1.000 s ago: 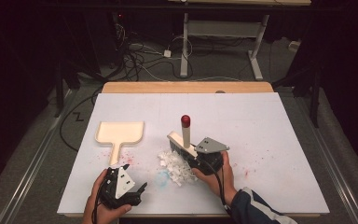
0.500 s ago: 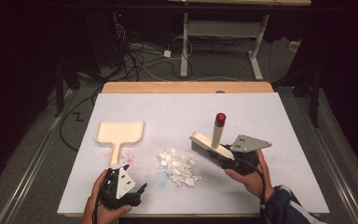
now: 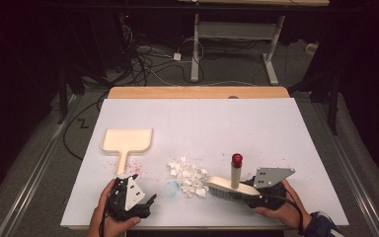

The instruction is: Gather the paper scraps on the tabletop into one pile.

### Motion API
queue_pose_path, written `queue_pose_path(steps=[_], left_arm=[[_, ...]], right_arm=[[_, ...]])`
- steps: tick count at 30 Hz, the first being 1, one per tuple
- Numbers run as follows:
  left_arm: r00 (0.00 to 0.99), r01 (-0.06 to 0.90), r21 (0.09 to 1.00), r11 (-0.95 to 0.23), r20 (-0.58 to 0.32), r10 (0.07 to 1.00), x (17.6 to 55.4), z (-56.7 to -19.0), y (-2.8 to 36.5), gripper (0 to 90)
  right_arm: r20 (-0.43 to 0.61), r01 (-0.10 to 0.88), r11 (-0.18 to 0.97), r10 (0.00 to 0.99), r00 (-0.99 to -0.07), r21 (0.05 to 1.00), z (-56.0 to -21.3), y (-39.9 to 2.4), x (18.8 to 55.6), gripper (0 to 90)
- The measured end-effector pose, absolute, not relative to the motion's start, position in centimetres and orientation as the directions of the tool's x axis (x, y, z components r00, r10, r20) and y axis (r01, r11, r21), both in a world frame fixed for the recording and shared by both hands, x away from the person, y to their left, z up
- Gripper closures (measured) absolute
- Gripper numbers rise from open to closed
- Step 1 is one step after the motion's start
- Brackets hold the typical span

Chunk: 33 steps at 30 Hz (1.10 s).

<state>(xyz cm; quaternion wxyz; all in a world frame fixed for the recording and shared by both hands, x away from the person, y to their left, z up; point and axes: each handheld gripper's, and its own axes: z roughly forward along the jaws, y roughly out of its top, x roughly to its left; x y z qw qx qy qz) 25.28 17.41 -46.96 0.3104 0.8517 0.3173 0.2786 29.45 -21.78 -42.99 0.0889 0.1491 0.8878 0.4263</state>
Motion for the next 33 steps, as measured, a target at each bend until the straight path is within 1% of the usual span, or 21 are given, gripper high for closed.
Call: queue_pose_path(steps=[2, 3, 8, 12, 17, 23, 26, 29, 33], left_arm=[[0.644, 0.368, 0.705, -0.606, 0.277, 0.713, 25.3, -47.0, 17.4, 15.9], [0.645, 0.368, 0.703, -0.609, 0.279, 0.712, 25.4, -47.0, 17.4, 15.9], [0.644, 0.370, 0.704, -0.607, 0.277, 0.713, 25.4, -47.1, 17.6, 15.9], [0.639, 0.376, 0.702, -0.605, 0.277, 0.718, 25.4, -47.1, 17.7, 15.9], [0.634, 0.381, 0.699, -0.605, 0.280, 0.721, 25.3, -47.1, 17.8, 15.9], [0.627, 0.379, 0.703, -0.602, 0.283, 0.726, 25.2, -47.0, 17.8, 16.0], [0.627, 0.379, 0.702, -0.603, 0.285, 0.725, 25.2, -47.0, 17.7, 15.9], [0.628, 0.378, 0.703, -0.603, 0.284, 0.725, 25.2, -47.0, 17.7, 16.0], [0.628, 0.378, 0.704, -0.601, 0.282, 0.725, 25.3, -47.0, 17.7, 16.0]], right_arm=[[-0.030, 0.186, 0.590, 0.337, -0.941, 0.786, -43.1, -21.3, 29.5, 68.3], [-0.058, 0.170, 0.592, 0.345, -0.937, 0.788, -43.3, -20.2, 29.7, 68.3], [-0.073, 0.152, 0.569, 0.353, -0.933, 0.808, -43.7, -18.0, 30.9, 68.3], [-0.096, 0.135, 0.554, 0.368, -0.925, 0.821, -43.5, -16.8, 31.8, 68.3], [-0.081, 0.136, 0.528, 0.367, -0.927, 0.838, -42.7, -17.1, 32.0, 68.3], [-0.091, 0.109, 0.529, 0.337, -0.937, 0.842, -41.9, -18.3, 30.4, 68.2], [-0.097, 0.097, 0.506, 0.343, -0.934, 0.857, -41.0, -19.0, 29.8, 68.2], [-0.109, 0.099, 0.467, 0.398, -0.911, 0.879, -40.2, -19.7, 29.8, 68.2], [-0.142, 0.151, 0.456, 0.548, -0.825, 0.877, -40.7, -19.8, 31.0, 68.2]])
